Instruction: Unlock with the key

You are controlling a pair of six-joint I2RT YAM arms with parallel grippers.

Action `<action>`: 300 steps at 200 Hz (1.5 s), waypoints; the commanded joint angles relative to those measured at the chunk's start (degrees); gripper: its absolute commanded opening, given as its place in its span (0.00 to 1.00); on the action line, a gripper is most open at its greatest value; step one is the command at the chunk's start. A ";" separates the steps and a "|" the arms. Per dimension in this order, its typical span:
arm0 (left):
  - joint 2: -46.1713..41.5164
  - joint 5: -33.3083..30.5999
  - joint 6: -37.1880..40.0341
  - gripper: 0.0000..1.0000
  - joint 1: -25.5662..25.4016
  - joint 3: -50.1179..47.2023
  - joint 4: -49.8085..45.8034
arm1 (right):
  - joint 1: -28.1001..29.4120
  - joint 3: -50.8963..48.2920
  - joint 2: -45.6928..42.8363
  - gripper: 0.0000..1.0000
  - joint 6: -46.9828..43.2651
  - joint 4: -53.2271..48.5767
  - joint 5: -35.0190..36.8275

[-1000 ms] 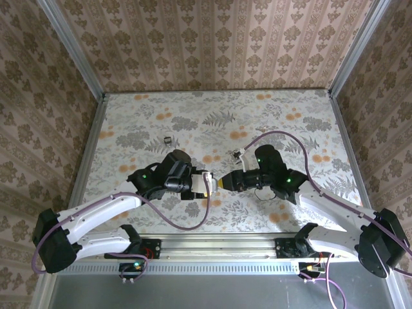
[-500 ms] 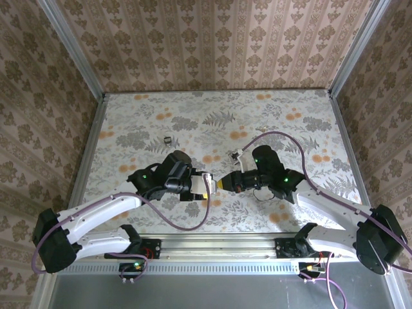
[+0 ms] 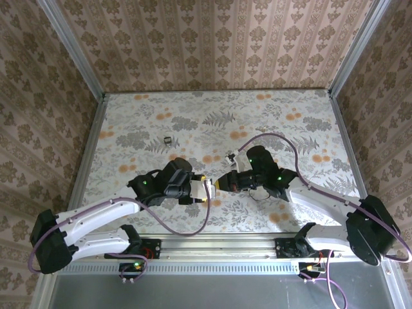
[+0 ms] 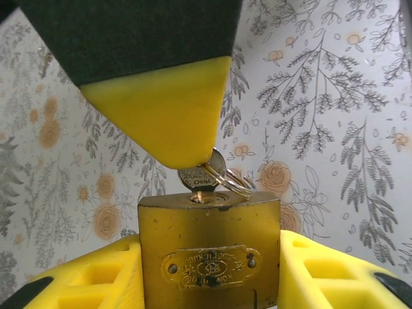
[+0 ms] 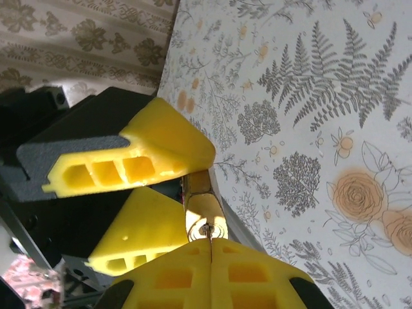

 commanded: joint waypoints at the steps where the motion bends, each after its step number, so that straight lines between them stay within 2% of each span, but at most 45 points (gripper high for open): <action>1: -2.19 2.12 2.15 0.00 -3.55 -0.55 15.69 | 0.54 2.04 1.94 0.00 8.26 4.69 -1.33; 16: -2.02 -0.21 3.54 0.00 -4.94 -1.90 16.68 | -0.32 2.36 3.09 0.00 14.03 4.96 -1.45; 51: -2.28 -4.69 5.16 0.00 -7.55 -4.82 20.77 | -0.59 0.83 5.36 0.00 29.12 13.22 -2.05; 78: -2.63 -5.70 5.96 0.00 -8.16 -5.91 22.26 | -0.61 0.32 4.86 0.00 35.12 13.69 -0.89; 90: -2.63 -5.58 5.66 0.00 -8.10 -6.09 22.11 | -0.60 0.76 4.31 0.00 34.79 12.37 -0.97; 104: -2.63 -3.62 4.26 0.00 -7.22 -5.50 20.14 | -0.55 3.45 2.70 0.00 27.50 3.09 0.05; 120: -3.06 0.40 1.55 0.00 -5.10 -4.06 16.86 | -0.85 6.92 0.77 0.11 18.31 -9.36 2.72; 157: -4.30 3.21 0.57 0.00 -2.24 -3.67 12.83 | -3.02 7.44 -1.78 0.30 11.73 -15.23 2.62; 178: -4.14 5.85 -0.11 0.00 -0.65 -2.55 10.12 | -3.52 10.70 -2.58 0.41 0.33 -24.90 6.88; 201: -3.86 8.32 -0.24 0.00 1.11 -0.65 6.46 | -3.61 11.55 -4.54 0.50 -10.88 -30.33 12.78; 229: -4.15 12.66 -0.68 0.00 4.18 1.69 2.07 | -1.96 6.06 -9.07 0.52 -25.63 -24.10 16.09; 247: -3.54 15.09 -0.48 0.00 5.67 3.28 -0.92 | 4.51 0.33 -14.80 0.52 -39.32 -15.67 24.84; 262: -2.93 17.10 -0.46 0.00 6.71 4.46 -3.11 | 9.24 -3.51 -18.24 0.57 -49.94 -9.41 31.43; 285: -1.27 19.60 -0.09 0.00 7.35 6.73 -6.74 | 12.55 -6.36 -19.55 0.53 -61.87 -3.08 34.25; 300: 0.09 20.30 0.45 0.00 7.39 8.20 -8.83 | 17.18 -8.89 -20.52 0.54 -72.23 2.59 36.91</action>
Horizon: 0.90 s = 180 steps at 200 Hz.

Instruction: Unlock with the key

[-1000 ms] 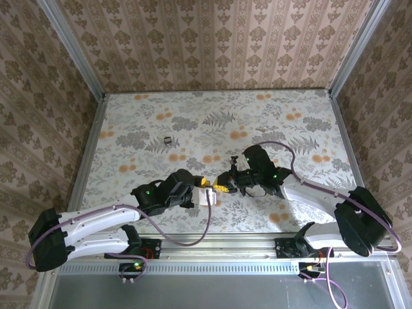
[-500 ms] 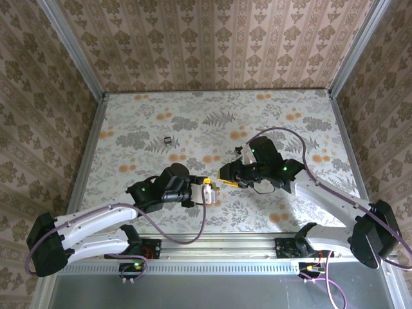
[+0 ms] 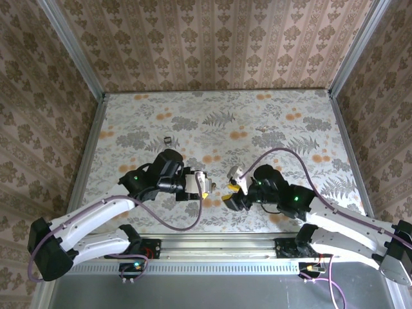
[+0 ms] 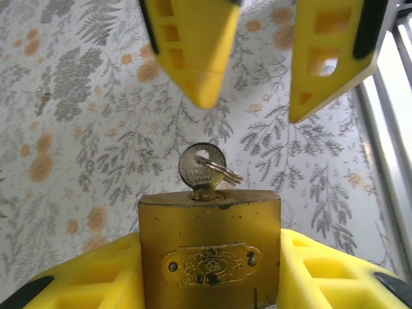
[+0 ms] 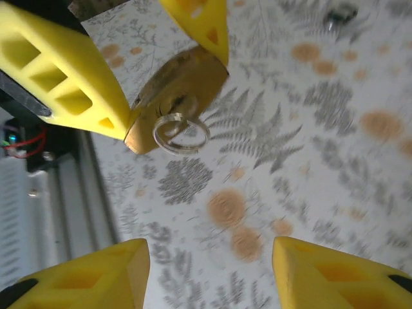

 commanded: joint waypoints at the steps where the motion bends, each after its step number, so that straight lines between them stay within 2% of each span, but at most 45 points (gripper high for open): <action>1: 1.47 5.12 0.15 0.00 0.37 3.91 -4.14 | 5.05 -3.28 -1.68 0.54 -23.17 12.66 8.55; 14: 2.23 5.58 0.35 0.00 0.42 4.82 -5.31 | 7.93 -3.90 -1.59 0.56 -30.52 15.21 10.12; 29: 2.89 6.24 0.36 0.00 0.66 5.79 -6.70 | 10.12 -2.38 -0.24 0.55 -35.72 15.21 14.20; 71: 4.65 8.44 0.55 0.00 1.45 8.05 -10.39 | 13.26 -2.82 0.74 0.50 -44.58 18.64 19.16; 121: 7.03 11.20 0.96 0.00 2.24 10.99 -14.94 | 14.34 -3.34 -0.44 0.42 -50.56 20.14 22.05; 148: 8.22 12.95 0.88 0.00 2.52 12.09 -15.99 | 14.34 -2.67 -0.75 0.41 -51.78 19.37 20.78; 180: 8.72 13.86 0.36 0.00 2.76 12.71 -15.91 | 14.34 -2.12 0.25 0.32 -52.76 16.85 19.57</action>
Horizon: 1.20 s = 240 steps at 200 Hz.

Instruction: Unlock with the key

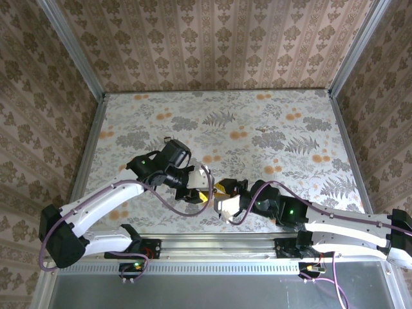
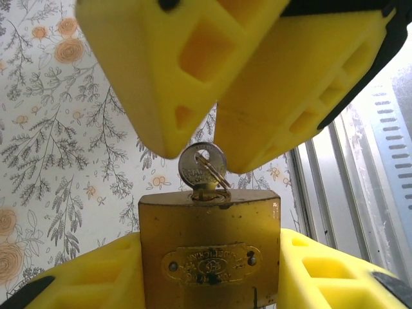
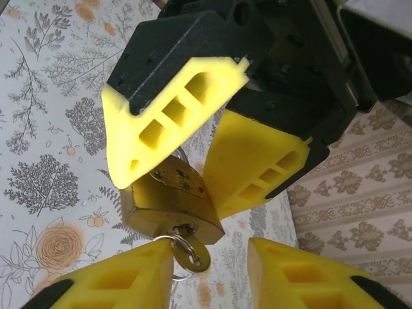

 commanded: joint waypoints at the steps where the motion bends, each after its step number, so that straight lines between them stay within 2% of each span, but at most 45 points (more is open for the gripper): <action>1: -0.05 4.07 0.27 0.00 0.45 2.57 -0.89 | 0.31 1.20 0.14 0.32 -2.16 -0.12 -0.42; 129: 2.67 8.08 0.84 0.00 0.24 5.16 -5.22 | 0.31 3.43 1.11 0.25 -4.89 -6.12 -4.29; 181: 3.12 8.38 1.28 0.00 -0.06 5.17 -5.14 | 0.31 5.17 3.18 0.04 -4.27 -8.44 -5.50; 206: 2.09 6.12 1.78 0.00 -0.95 4.28 -3.70 | 0.31 5.80 3.61 0.01 -0.87 -9.73 -7.03; 240: -2.57 0.47 1.13 0.00 -3.20 -0.18 4.11 | -1.38 7.04 3.54 0.00 7.97 -10.69 -9.73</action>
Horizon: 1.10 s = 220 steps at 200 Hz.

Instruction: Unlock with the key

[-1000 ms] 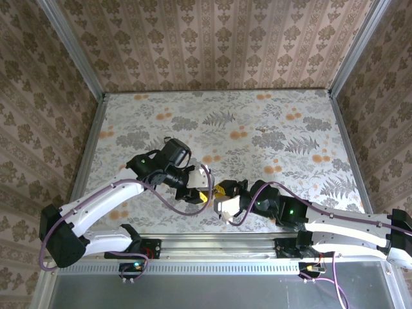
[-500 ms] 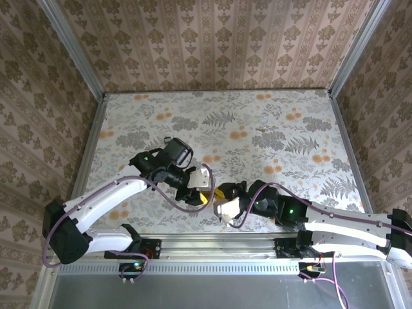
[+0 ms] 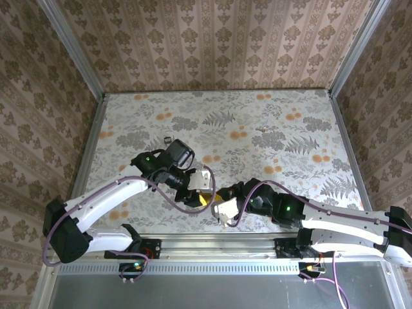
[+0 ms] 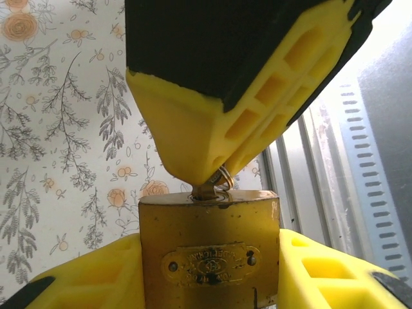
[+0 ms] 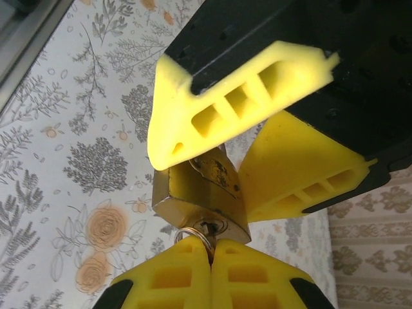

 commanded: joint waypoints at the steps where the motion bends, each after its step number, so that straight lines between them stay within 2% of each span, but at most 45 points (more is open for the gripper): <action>1: -4.68 -0.43 0.92 0.00 -2.01 -1.82 9.16 | -1.33 2.58 0.31 0.00 8.61 -0.59 -4.46; 52: -9.86 -10.02 1.96 0.00 -7.08 -7.65 17.40 | -7.11 4.73 0.10 0.00 23.86 -2.15 -13.37; 96: -13.19 -17.39 3.07 0.00 -10.76 -11.28 23.28 | -10.68 5.59 1.40 0.00 33.26 -2.05 -19.79; 134: -13.81 -18.53 2.69 0.00 -11.28 -12.28 23.98 | -11.93 5.44 2.10 0.00 38.06 -1.43 -24.39; 178: -14.65 -19.40 1.96 0.00 -10.61 -13.50 24.85 | -12.89 3.99 0.76 0.00 40.96 -2.06 -25.37; 191: -14.95 -19.46 1.96 0.00 -10.14 -13.78 25.05 | -13.47 3.56 -0.25 0.18 42.65 -2.29 -25.01; 210: -15.12 -19.63 1.86 0.00 -9.51 -14.13 25.18 | -14.94 3.50 -1.91 0.37 45.22 -3.86 -25.96; 220: -15.25 -19.63 1.87 0.00 -9.15 -14.35 25.26 | -15.88 3.25 -2.79 0.44 46.29 -4.86 -26.34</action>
